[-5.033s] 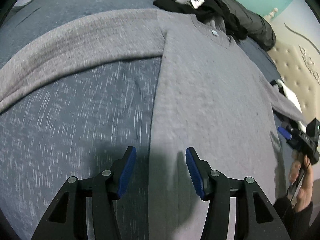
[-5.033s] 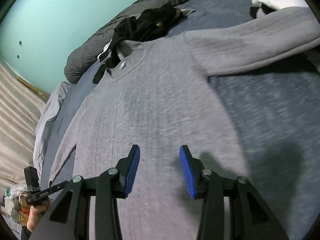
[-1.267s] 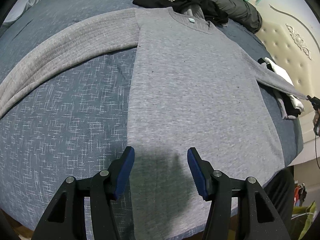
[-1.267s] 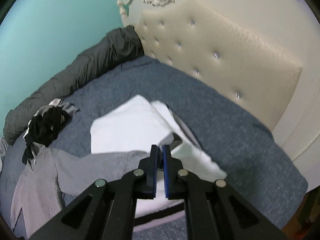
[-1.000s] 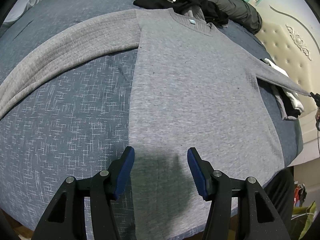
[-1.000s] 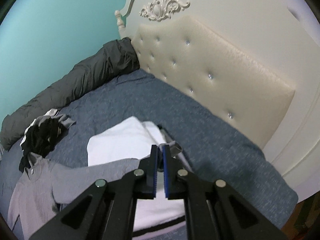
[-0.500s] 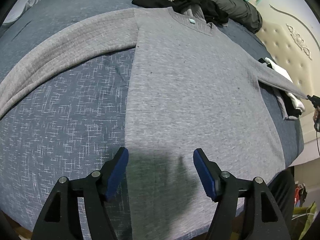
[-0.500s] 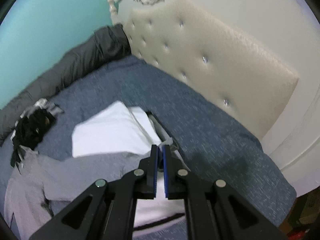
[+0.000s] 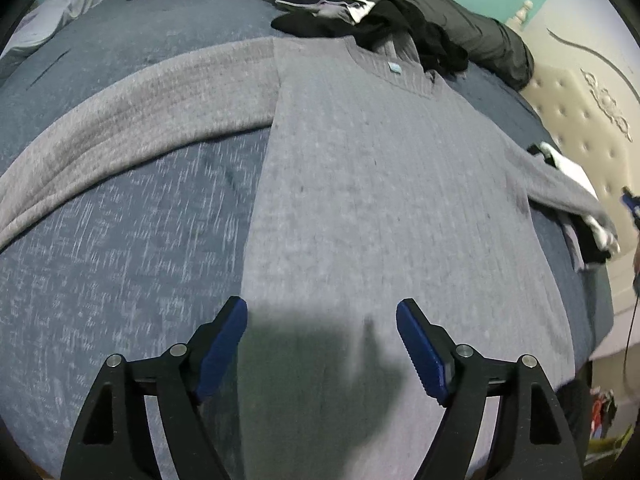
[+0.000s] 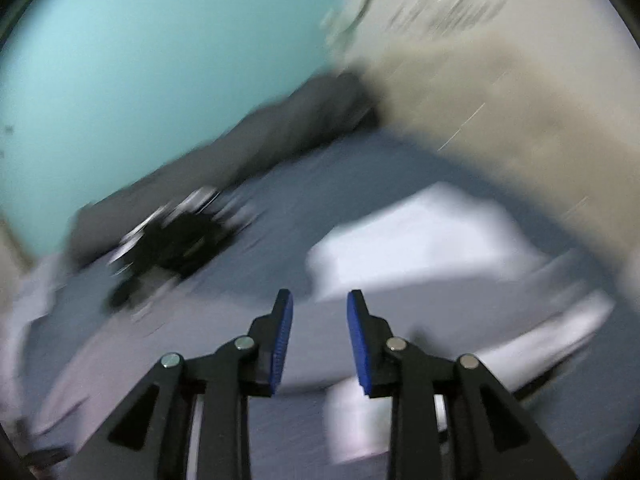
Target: Fold clothes
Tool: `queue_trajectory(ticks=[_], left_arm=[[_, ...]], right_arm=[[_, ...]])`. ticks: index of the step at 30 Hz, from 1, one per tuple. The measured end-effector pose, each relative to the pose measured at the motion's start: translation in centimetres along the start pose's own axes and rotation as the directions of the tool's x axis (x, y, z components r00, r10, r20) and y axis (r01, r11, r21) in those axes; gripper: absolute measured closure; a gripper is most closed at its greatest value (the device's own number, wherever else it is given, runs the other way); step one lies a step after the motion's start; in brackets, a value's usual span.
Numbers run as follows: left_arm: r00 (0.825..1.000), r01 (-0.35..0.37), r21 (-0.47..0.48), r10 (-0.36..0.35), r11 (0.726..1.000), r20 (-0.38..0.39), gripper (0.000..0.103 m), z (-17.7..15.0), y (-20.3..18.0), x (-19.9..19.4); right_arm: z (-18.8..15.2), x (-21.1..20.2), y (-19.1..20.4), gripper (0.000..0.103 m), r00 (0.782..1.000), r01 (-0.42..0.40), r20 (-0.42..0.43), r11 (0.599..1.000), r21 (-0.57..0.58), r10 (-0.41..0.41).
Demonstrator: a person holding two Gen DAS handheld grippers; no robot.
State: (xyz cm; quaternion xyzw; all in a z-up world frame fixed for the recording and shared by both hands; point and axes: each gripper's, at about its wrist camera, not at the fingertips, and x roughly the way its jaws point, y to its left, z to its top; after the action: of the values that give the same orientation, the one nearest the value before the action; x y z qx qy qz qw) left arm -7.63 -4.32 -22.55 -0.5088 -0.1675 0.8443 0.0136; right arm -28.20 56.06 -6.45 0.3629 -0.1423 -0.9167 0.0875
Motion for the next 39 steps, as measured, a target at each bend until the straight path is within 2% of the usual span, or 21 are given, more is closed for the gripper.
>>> queue_trajectory(ticks=[1,3,5,6,10,13,17,18,19,20,22,26,30,33,36,39], left_arm=[[1.0,0.005,-0.006,-0.004,1.0,0.013,0.02,0.3,-0.2,0.2],[0.999,0.018,-0.017,-0.017,1.0,0.04,0.019,0.8,-0.6,0.8],[0.998,0.031,-0.027,-0.03,0.999,0.058,0.016,1.3,-1.0,1.4],[0.997,0.04,-0.033,-0.038,0.999,0.067,0.013,1.5,-1.1,1.8],[0.995,0.06,-0.046,-0.057,0.997,0.08,0.012,1.9,-1.2,3.3],[0.995,0.062,-0.053,-0.057,0.997,0.086,0.012,1.9,-1.0,4.4],[0.994,0.061,-0.049,-0.056,0.997,0.094,0.011,1.6,-0.4,5.5],[0.994,0.057,-0.042,-0.053,0.998,0.091,0.011,1.6,-0.4,5.7],[0.995,0.054,-0.036,-0.05,0.998,0.089,0.011,1.5,-0.3,5.9],[0.995,0.052,-0.031,-0.049,0.998,0.087,0.011,1.5,-0.3,6.0],[0.995,0.055,-0.026,-0.053,0.998,0.088,0.011,1.5,-0.3,6.1],[0.994,0.059,-0.017,-0.058,0.998,0.092,0.011,1.5,-0.4,6.0],[0.994,0.059,-0.011,-0.058,0.998,0.093,0.011,1.5,-0.6,6.1],[0.994,0.059,-0.008,-0.058,0.998,0.092,0.011,1.4,-0.7,6.2],[0.994,0.057,-0.004,-0.056,0.998,0.091,0.011,1.4,-0.8,6.4],[0.994,0.057,-0.003,-0.056,0.998,0.093,0.011,1.3,-0.7,6.4]], right_arm=[[-1.3,2.2,1.2,0.075,0.997,-0.042,-0.063,0.999,0.007,0.042],[-4.0,6.8,3.5,0.073,0.974,-0.118,-0.195,0.993,0.019,0.119],[-6.3,10.2,5.0,0.06,0.953,-0.136,-0.268,0.99,0.039,0.141],[-7.4,11.9,5.7,0.06,0.942,-0.139,-0.299,0.989,0.054,0.149],[-9.9,16.9,7.1,0.06,0.921,-0.13,-0.352,0.983,0.133,0.169],[-10.9,19.6,7.2,0.06,0.922,-0.107,-0.348,0.976,0.187,0.168],[-11.1,21.7,6.7,0.061,0.936,-0.104,-0.297,0.956,0.275,0.187],[-11.1,22.0,6.8,0.065,0.938,-0.107,-0.289,0.954,0.282,0.19],[-11.2,22.2,6.8,0.081,0.94,-0.108,-0.282,0.952,0.285,0.191],[-11.2,22.4,6.9,0.09,0.943,-0.104,-0.278,0.954,0.28,0.184],[-11.0,22.4,6.7,0.096,0.95,-0.108,-0.255,0.956,0.275,0.181],[-9.7,21.9,6.0,0.098,0.97,-0.084,-0.206,0.97,0.228,0.132],[-8.6,23.0,6.3,0.098,0.974,-0.036,-0.213,0.981,0.193,0.078],[-7.8,23.8,6.7,0.098,0.975,-0.02,-0.216,0.988,0.155,0.054],[-8.0,24.4,7.0,0.096,0.965,0.015,-0.261,0.995,0.1,0.011],[-8.6,23.8,6.6,0.089,0.965,0.025,-0.262,0.995,0.096,0.001]])
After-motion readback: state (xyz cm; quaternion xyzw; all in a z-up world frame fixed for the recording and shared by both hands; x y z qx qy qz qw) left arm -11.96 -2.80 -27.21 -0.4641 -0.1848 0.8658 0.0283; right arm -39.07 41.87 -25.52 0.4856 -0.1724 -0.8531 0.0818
